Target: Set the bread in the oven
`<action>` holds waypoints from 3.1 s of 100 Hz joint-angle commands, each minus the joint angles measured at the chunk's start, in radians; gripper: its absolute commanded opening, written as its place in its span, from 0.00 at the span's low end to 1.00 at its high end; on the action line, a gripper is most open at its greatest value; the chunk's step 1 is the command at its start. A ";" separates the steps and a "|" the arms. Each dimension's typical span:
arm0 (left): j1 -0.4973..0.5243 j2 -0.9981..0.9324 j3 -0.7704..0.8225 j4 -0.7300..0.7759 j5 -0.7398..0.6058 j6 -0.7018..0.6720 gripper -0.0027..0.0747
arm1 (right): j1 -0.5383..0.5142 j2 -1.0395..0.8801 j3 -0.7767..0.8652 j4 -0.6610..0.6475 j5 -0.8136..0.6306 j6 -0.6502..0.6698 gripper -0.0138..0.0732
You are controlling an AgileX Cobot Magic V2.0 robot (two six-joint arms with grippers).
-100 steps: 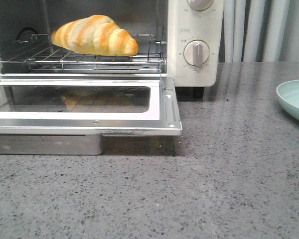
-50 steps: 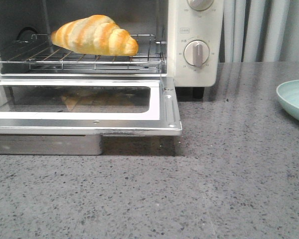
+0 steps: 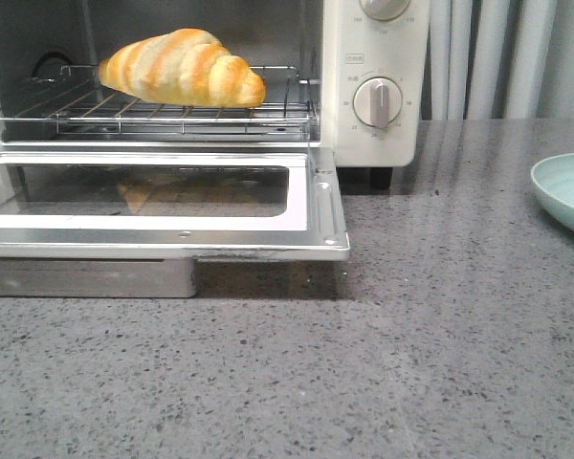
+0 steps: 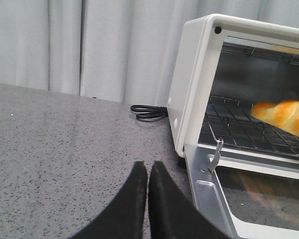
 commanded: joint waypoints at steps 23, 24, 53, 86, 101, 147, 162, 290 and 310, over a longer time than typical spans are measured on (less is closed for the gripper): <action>0.001 -0.026 -0.022 -0.008 -0.080 -0.001 0.01 | -0.013 -0.049 0.010 -0.084 0.073 -0.010 0.07; 0.001 -0.026 -0.022 -0.008 -0.080 -0.001 0.01 | -0.013 -0.049 0.010 -0.084 0.080 -0.010 0.07; 0.001 -0.026 -0.022 -0.008 -0.080 -0.001 0.01 | -0.054 -0.049 0.010 -0.087 0.149 -0.010 0.07; 0.001 -0.026 -0.022 -0.008 -0.080 -0.001 0.01 | -0.073 -0.049 0.010 -0.118 0.152 -0.010 0.07; 0.001 -0.026 -0.022 -0.008 -0.080 -0.001 0.01 | -0.073 -0.049 0.010 -0.118 0.152 -0.010 0.07; 0.001 -0.026 -0.022 -0.008 -0.080 -0.001 0.01 | -0.073 -0.049 0.010 -0.118 0.152 -0.010 0.07; 0.001 -0.026 -0.022 -0.008 -0.080 -0.001 0.01 | -0.073 -0.049 0.010 -0.118 0.152 -0.010 0.07; -0.049 -0.028 0.030 0.092 0.251 0.001 0.01 | -0.073 -0.049 0.010 -0.118 0.152 -0.010 0.07; -0.049 -0.028 0.030 0.099 0.250 0.001 0.01 | -0.073 -0.049 0.010 -0.118 0.152 -0.010 0.07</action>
